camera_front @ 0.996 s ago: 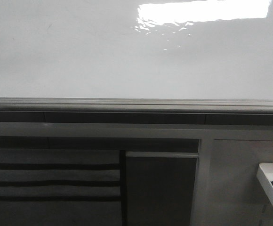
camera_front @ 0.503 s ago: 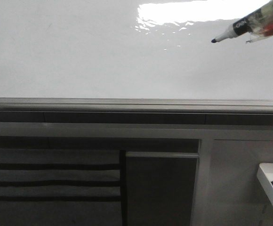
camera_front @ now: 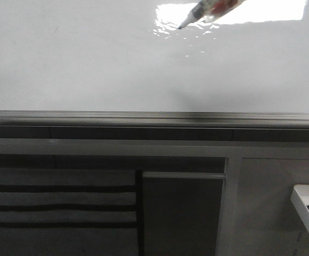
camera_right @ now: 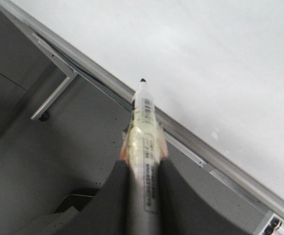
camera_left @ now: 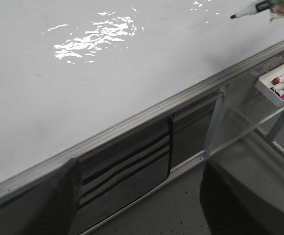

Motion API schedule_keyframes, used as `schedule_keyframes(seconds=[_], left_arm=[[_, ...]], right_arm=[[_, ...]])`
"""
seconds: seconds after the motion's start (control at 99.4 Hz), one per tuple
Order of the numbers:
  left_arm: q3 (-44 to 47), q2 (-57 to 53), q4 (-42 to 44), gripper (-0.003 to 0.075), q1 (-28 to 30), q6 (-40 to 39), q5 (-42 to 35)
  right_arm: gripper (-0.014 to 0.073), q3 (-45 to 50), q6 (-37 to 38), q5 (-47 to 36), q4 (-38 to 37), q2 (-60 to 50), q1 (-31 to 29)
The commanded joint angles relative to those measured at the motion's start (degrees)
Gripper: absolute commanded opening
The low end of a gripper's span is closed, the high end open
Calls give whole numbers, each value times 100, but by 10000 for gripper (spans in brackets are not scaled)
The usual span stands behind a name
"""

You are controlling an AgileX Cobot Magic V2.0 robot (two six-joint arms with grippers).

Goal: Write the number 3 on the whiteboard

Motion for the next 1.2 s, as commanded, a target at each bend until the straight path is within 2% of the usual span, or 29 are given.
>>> schedule_keyframes(seconds=[0.0, 0.392, 0.473, 0.553, 0.654, 0.765, 0.986, 1.187], left_arm=[[-139, 10, -208, 474, 22, -62, -351], [-139, 10, -208, 474, 22, -62, -351], [-139, 10, -208, 474, 22, -62, -351], [-139, 10, -208, 474, 22, -62, -351], [-139, 10, -208, 474, 22, -62, -351], [-139, 10, -208, 474, 22, -62, -351], [-139, 10, -208, 474, 22, -62, -351], [-139, 10, -208, 474, 22, -62, -351]], right_arm=[[-56, -323, -5, -573, 104, 102, -47], [-56, -346, -5, -1361, -52, 875, -56], [-56, -346, 29, -1374, -298, 911, -56], [-56, -346, 583, -1392, -741, 898, -155], [-56, -346, 896, -889, -1254, 839, -321], [-56, -273, 896, -620, -1150, 839, -309], [-56, -211, 896, -1398, -946, 1087, 176], [-56, -349, 896, -1077, -1031, 1188, 38]])
